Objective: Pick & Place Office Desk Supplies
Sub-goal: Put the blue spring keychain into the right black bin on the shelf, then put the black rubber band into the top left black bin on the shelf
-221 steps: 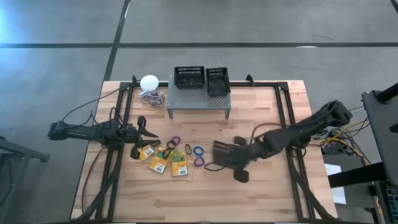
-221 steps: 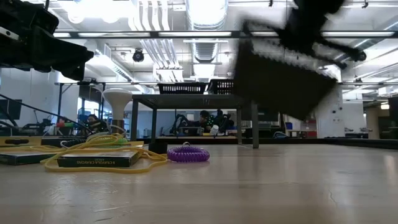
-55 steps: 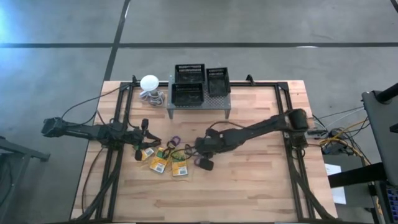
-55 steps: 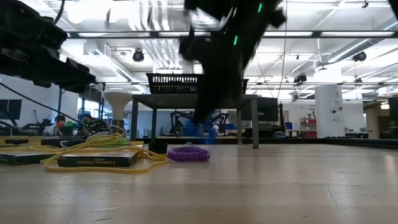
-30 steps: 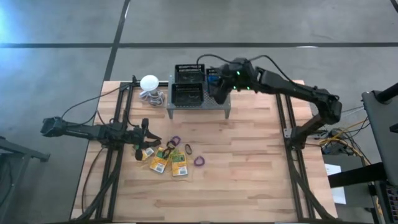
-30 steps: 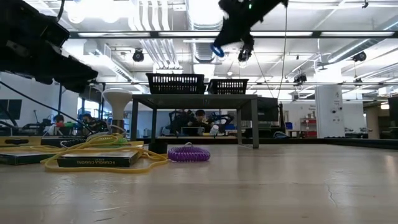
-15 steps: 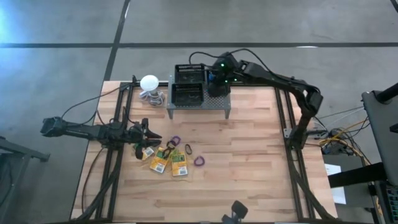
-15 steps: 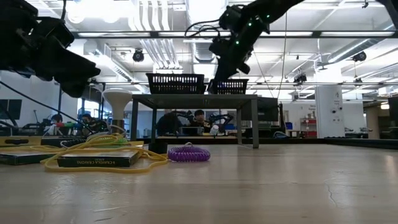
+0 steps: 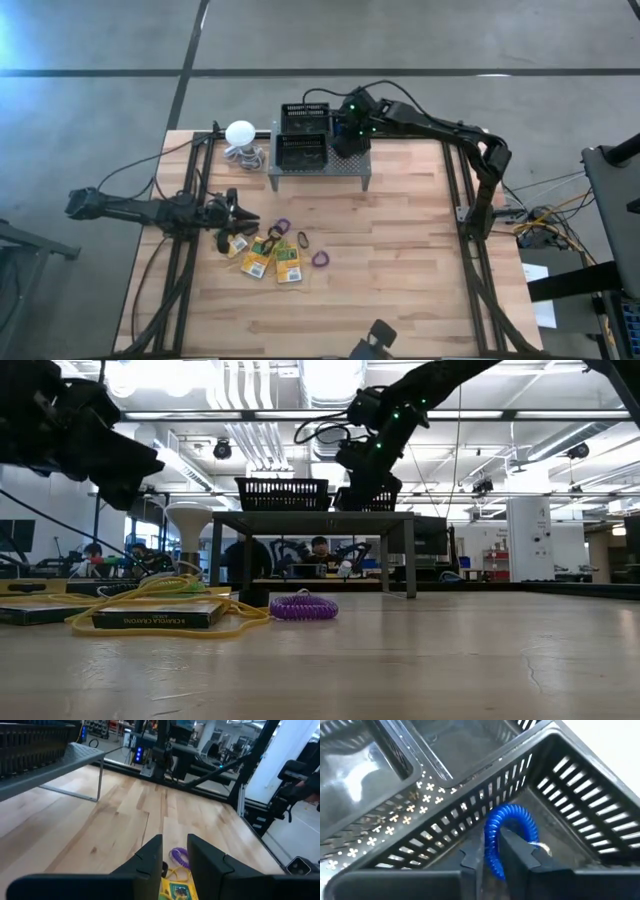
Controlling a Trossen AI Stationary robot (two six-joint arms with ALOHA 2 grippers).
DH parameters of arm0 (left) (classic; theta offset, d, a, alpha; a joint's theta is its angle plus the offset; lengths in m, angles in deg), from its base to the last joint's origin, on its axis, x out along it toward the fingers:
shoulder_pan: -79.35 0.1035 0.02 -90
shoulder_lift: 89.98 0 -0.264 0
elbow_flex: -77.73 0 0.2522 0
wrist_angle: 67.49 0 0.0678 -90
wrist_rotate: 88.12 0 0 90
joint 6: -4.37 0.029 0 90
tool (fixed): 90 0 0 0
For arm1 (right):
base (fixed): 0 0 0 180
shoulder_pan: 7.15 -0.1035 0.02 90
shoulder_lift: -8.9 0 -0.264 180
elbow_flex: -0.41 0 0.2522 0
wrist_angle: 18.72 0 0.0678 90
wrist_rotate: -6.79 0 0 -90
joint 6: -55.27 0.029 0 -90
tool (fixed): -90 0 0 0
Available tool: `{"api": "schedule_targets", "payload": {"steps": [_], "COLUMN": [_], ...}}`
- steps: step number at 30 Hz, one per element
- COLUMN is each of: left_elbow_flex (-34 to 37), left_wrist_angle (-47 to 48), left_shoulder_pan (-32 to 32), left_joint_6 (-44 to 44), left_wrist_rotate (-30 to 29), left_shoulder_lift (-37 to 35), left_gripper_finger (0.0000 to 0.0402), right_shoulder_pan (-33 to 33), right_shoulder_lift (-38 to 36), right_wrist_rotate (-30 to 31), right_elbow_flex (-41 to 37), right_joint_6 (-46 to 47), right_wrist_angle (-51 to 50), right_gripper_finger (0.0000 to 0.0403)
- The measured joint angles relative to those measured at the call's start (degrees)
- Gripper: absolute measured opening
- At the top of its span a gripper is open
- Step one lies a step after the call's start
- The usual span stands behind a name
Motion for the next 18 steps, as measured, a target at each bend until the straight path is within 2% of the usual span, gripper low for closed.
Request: {"api": "schedule_targets", "payload": {"steps": [6,9,13,18], "left_elbow_flex": [-5.0,-8.4,-13.6,-21.7], "left_wrist_angle": [6.1,8.9,11.9,18.6], "left_shoulder_pan": [0.0,0.0,-0.1,-0.8], "left_joint_6": [0.3,1.1,1.4,1.6], "left_wrist_rotate": [-2.4,-3.5,-3.9,-3.9], "left_shoulder_lift": [0.7,2.9,9.0,21.2], "left_gripper_finger": [0.0094,0.0094,0.0094,0.0094], "right_shoulder_pan": [0.1,-0.7,-5.2,-17.0], "right_shoulder_lift": [-3.0,-6.4,-12.1,-18.1], "right_wrist_rotate": [0.1,0.2,0.8,9.3], "right_elbow_flex": [0.0,0.0,0.0,-2.0], "right_joint_6": [1.1,1.3,0.4,-2.8], "right_wrist_angle": [1.0,1.0,1.4,1.6], "right_gripper_finger": [0.013,0.0151,0.0154,0.0136]}}
